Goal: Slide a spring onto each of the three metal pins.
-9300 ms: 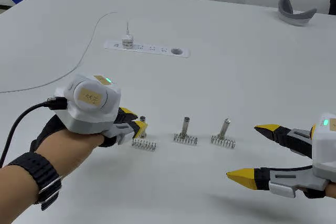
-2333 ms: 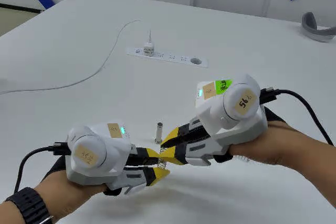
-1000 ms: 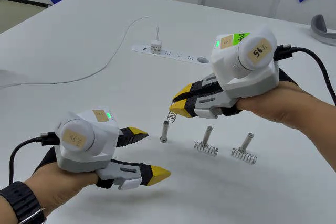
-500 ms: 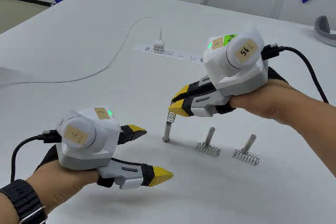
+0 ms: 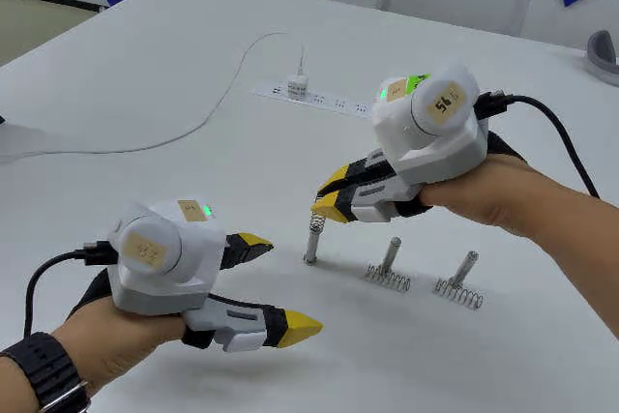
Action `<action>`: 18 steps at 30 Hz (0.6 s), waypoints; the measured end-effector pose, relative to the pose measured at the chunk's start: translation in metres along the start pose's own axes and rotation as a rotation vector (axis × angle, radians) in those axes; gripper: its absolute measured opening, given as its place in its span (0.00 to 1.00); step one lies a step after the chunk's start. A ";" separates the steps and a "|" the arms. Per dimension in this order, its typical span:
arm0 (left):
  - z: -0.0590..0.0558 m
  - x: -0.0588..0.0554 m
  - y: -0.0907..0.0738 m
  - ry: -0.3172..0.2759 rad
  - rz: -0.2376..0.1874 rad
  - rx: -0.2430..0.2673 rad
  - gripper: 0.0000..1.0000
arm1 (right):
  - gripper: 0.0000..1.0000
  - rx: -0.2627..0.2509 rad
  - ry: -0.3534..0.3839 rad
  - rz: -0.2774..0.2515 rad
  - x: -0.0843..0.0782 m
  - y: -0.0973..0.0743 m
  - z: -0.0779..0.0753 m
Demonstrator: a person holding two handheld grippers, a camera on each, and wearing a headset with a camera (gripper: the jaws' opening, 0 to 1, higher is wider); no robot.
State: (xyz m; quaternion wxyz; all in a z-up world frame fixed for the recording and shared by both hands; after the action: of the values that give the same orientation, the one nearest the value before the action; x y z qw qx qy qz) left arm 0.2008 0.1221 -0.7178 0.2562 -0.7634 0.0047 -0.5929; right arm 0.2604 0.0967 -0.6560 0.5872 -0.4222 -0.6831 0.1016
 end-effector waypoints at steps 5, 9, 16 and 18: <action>-0.001 -0.001 0.000 -0.001 0.002 -0.002 0.69 | 0.11 0.002 0.007 0.009 -0.005 0.004 0.002; 0.000 0.000 0.000 -0.001 0.001 -0.001 0.69 | 0.11 0.002 0.012 0.017 -0.011 0.009 0.003; 0.000 -0.002 0.000 -0.005 0.004 -0.001 0.68 | 0.11 -0.003 0.023 0.031 -0.020 0.016 0.005; 0.000 -0.004 0.000 -0.007 0.005 -0.001 0.68 | 0.11 -0.001 0.023 0.036 -0.022 0.019 0.006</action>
State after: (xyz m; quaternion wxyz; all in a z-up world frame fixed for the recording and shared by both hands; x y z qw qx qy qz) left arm 0.1995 0.1228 -0.7212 0.2573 -0.7657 0.0060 -0.5894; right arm 0.2631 0.0954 -0.6852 0.5928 -0.4358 -0.6687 0.1072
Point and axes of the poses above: the centre of the closed fingertips' face, and the gripper's own axes: y roughly forward along the fingers, z roughly to its left, x roughly out of its top, the point moved 2 cm from there along -y, roughly backward along the fingers, and after that the axes turned 12 degrees about -x, right-handed, at the moved point
